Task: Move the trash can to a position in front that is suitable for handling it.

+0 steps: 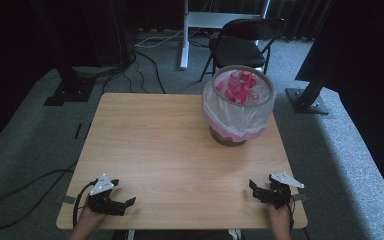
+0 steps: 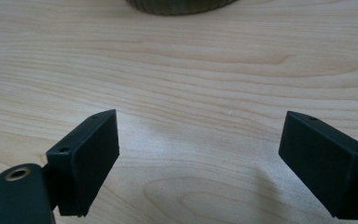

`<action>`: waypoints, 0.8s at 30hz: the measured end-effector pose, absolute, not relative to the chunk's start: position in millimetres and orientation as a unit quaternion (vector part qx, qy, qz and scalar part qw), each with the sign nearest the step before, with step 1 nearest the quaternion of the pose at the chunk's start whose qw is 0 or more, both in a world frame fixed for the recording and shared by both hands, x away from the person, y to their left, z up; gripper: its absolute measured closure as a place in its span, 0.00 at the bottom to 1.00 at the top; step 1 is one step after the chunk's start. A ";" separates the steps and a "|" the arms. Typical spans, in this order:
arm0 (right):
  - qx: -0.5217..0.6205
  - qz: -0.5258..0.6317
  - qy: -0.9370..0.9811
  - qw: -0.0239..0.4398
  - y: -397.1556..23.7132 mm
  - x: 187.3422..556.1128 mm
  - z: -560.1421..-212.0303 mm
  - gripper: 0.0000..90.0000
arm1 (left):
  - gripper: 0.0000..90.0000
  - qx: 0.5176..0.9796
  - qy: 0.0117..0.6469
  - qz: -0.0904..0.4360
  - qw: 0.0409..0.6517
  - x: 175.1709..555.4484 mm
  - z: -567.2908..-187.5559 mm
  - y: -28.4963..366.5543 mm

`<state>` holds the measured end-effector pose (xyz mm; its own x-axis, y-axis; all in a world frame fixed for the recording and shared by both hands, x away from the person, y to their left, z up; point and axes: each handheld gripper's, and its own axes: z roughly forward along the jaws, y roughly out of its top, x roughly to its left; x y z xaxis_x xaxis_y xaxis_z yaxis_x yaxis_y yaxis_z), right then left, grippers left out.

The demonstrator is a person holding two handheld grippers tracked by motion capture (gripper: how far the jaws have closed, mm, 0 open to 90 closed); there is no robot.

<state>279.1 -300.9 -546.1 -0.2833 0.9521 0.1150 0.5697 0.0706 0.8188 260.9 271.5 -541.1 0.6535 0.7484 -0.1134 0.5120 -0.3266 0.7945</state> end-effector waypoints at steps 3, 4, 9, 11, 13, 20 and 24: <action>0.549 0.398 0.696 0.236 -299.8 279.8 -546.1 0.13 | 0.00 0.798 0.402 0.134 0.429 260.8 -541.8 278.0; 0.549 0.398 0.696 0.236 -299.8 279.8 -546.1 0.13 | 0.00 0.798 0.402 0.134 0.429 260.8 -541.8 278.0; 0.534 0.411 0.713 0.192 -300.7 284.0 -547.3 0.14 | 0.00 0.814 0.388 0.121 0.414 265.7 -542.3 269.3; 0.531 0.403 0.721 0.189 -299.2 285.2 -547.6 0.14 | 0.00 0.815 0.384 0.113 0.418 268.4 -542.2 267.4; 0.530 0.396 0.727 0.185 -298.6 286.9 -547.6 0.13 | 0.00 0.813 0.384 0.108 0.425 271.4 -541.9 265.8; 0.520 0.398 0.730 0.193 -300.0 298.0 -544.6 0.14 | 0.00 0.813 0.380 0.087 0.432 288.7 -541.4 256.6; 0.524 0.398 0.727 0.197 -300.0 305.2 -543.0 0.14 | 0.00 0.814 0.383 0.078 0.431 299.4 -541.9 249.9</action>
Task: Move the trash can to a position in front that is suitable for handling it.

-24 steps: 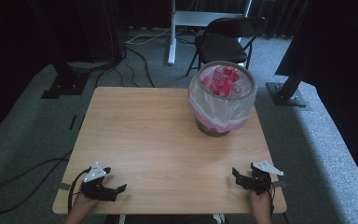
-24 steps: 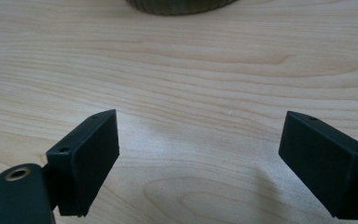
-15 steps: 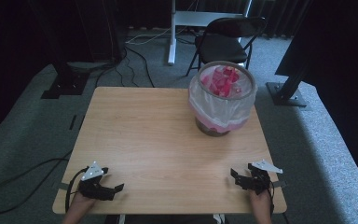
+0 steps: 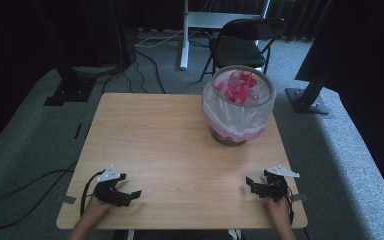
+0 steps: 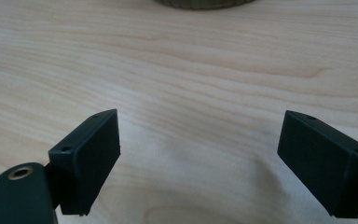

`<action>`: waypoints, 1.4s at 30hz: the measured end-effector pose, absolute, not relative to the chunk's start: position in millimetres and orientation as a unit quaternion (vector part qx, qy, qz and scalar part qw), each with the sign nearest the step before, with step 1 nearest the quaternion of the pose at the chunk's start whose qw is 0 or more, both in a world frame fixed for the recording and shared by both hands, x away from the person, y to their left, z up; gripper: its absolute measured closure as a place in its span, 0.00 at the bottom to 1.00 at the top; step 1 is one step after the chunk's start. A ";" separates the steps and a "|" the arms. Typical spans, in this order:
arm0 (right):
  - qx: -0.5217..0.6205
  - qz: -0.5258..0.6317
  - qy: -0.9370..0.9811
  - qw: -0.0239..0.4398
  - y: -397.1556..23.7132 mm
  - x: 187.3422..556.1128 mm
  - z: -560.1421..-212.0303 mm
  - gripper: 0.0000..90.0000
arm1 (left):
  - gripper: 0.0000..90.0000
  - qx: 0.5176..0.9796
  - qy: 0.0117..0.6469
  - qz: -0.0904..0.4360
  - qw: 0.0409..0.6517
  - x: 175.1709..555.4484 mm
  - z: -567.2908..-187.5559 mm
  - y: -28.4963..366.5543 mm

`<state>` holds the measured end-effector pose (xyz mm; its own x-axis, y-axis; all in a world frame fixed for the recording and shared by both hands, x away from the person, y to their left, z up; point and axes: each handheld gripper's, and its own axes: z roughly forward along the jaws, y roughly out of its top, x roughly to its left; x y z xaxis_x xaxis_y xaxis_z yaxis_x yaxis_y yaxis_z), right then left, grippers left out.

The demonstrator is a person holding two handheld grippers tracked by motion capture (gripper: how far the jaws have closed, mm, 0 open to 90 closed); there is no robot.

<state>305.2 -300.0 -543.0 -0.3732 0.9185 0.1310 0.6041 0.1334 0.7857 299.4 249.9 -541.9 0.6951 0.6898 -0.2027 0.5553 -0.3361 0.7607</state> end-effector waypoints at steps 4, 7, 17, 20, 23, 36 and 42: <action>0.528 0.408 0.717 0.203 -303.0 309.9 -539.2 0.14 | 0.00 0.816 0.378 0.074 0.431 309.7 -540.9 241.6; 0.536 0.418 0.705 0.204 -307.7 313.5 -535.1 0.14 | 0.00 0.815 0.374 0.070 0.438 319.4 -539.6 235.2; 0.565 0.455 0.648 0.232 -327.5 325.1 -516.4 0.14 | 0.00 0.809 0.366 0.079 0.453 355.2 -529.9 204.5; 0.570 0.467 0.638 0.223 -331.4 331.1 -513.4 0.14 | 0.00 0.815 0.352 0.094 0.450 365.5 -521.0 191.5; 0.564 0.476 0.639 0.215 -331.4 337.5 -510.2 0.14 | 0.00 0.817 0.343 0.100 0.452 376.0 -511.6 180.0; 0.588 0.435 0.622 0.280 -336.9 380.1 -481.2 0.14 | 0.00 0.797 0.349 0.122 0.477 428.5 -486.3 127.8; 0.600 0.429 0.608 0.293 -349.4 406.7 -468.8 0.14 | 0.00 0.790 0.360 0.137 0.477 451.9 -481.1 106.1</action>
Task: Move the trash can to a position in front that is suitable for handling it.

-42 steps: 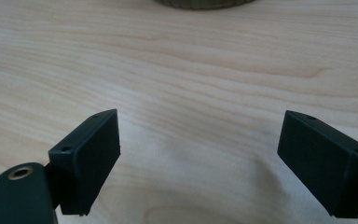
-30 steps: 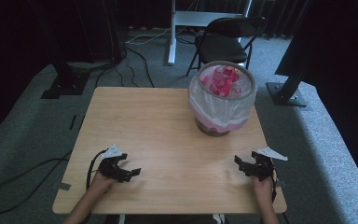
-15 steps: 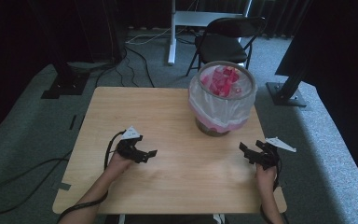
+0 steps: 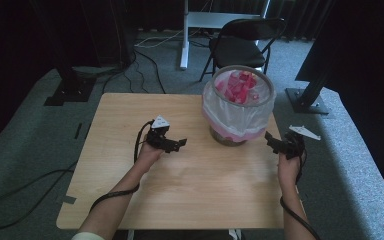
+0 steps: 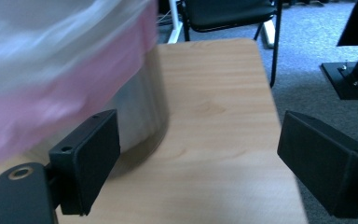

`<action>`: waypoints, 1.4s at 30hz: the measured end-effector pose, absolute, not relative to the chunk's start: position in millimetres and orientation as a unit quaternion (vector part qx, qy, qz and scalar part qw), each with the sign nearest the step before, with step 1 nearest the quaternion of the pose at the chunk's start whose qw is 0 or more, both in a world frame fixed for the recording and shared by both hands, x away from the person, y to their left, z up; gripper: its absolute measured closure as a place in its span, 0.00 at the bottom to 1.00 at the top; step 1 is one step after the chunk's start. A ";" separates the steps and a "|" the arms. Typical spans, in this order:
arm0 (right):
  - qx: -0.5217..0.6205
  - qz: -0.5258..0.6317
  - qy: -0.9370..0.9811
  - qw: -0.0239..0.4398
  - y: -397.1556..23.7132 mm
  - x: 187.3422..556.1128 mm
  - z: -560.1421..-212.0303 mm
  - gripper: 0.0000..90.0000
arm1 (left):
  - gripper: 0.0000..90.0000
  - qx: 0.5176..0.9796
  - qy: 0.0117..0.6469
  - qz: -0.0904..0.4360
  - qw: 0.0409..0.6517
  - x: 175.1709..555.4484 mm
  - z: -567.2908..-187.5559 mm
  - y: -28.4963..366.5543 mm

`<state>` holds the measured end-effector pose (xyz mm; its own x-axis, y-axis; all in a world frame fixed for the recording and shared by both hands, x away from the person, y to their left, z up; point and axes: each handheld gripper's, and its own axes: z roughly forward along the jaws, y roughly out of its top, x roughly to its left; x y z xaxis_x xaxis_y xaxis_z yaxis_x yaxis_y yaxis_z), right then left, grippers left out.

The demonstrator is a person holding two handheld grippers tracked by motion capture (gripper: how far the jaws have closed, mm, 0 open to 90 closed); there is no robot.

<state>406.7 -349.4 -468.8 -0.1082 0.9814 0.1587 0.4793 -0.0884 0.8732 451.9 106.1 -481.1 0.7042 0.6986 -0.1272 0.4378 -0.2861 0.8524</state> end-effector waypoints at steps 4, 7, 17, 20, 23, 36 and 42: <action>0.612 0.436 0.595 0.285 -358.3 424.5 -463.1 0.14 | 0.00 0.783 0.365 0.139 0.485 467.8 -471.1 95.6; 0.618 0.446 0.583 0.283 -364.7 436.7 -459.4 0.15 | 0.00 0.771 0.376 0.146 0.493 479.1 -461.7 88.2; 0.640 0.446 0.557 0.284 -367.7 466.9 -450.5 0.14 | 0.00 0.753 0.400 0.165 0.495 511.8 -451.9 58.2; 0.651 0.419 0.564 0.288 -368.0 479.4 -446.0 0.15 | 0.00 0.746 0.401 0.180 0.500 517.4 -445.6 54.9; 0.654 0.425 0.558 0.283 -371.5 488.4 -438.7 0.15 | 0.00 0.754 0.400 0.185 0.487 526.1 -441.5 48.0; 0.656 0.438 0.562 0.248 -363.0 519.1 -422.7 0.14 | 0.00 0.755 0.400 0.171 0.490 547.0 -421.1 23.2; 0.650 0.458 0.567 0.218 -359.7 526.1 -428.4 0.14 | 0.00 0.761 0.400 0.169 0.481 548.7 -420.9 22.2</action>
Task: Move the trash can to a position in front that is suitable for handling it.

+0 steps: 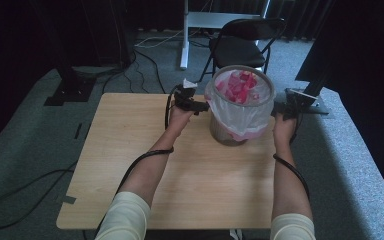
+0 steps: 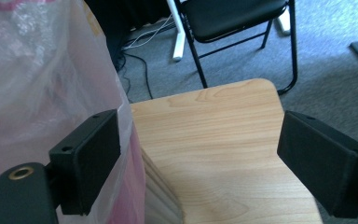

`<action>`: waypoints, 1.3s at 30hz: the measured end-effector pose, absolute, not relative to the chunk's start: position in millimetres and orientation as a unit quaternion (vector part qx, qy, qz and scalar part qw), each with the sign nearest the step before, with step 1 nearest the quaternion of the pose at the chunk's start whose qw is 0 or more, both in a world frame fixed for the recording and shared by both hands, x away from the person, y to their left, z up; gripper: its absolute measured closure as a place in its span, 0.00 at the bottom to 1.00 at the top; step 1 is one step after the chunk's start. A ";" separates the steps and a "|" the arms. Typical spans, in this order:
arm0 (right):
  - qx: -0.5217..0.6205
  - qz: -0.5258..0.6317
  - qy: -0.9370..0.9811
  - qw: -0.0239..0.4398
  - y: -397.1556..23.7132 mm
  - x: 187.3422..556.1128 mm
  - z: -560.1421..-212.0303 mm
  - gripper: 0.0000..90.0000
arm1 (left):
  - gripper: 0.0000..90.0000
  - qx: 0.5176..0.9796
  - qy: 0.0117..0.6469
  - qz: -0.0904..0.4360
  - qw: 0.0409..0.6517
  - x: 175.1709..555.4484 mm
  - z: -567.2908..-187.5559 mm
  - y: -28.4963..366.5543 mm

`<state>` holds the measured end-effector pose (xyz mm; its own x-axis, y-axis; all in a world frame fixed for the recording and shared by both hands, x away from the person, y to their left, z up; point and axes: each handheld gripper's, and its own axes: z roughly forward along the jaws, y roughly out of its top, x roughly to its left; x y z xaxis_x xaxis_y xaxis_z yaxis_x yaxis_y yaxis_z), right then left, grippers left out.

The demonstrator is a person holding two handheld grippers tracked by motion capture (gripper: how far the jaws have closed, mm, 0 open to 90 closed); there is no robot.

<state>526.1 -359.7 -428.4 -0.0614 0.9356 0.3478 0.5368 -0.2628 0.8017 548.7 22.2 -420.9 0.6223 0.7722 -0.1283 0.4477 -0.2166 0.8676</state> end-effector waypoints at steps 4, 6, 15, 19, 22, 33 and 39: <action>0.644 0.462 0.574 0.207 -362.1 526.9 -428.4 0.15 | 0.00 0.771 0.392 0.164 0.474 549.1 -419.4 22.2; 0.640 0.464 0.578 0.202 -363.1 527.4 -427.8 0.16 | 0.00 0.774 0.388 0.168 0.471 548.4 -418.0 22.1; 0.610 0.468 0.607 0.203 -356.5 526.9 -420.8 0.19 | 0.00 0.781 0.383 0.165 0.464 546.6 -415.2 33.3; 0.600 0.474 0.614 0.196 -351.5 527.1 -420.4 0.20 | 0.00 0.783 0.381 0.169 0.461 544.0 -413.1 40.7; 0.593 0.482 0.618 0.185 -346.1 527.2 -421.3 0.20 | 0.00 0.780 0.387 0.171 0.462 542.4 -413.5 49.1; 0.559 0.496 0.645 0.163 -315.8 528.9 -422.4 0.20 | 0.00 0.778 0.400 0.175 0.452 533.3 -412.5 83.1; 0.540 0.491 0.664 0.161 -296.5 529.7 -419.4 0.20 | 0.00 0.772 0.411 0.183 0.450 529.1 -412.3 101.8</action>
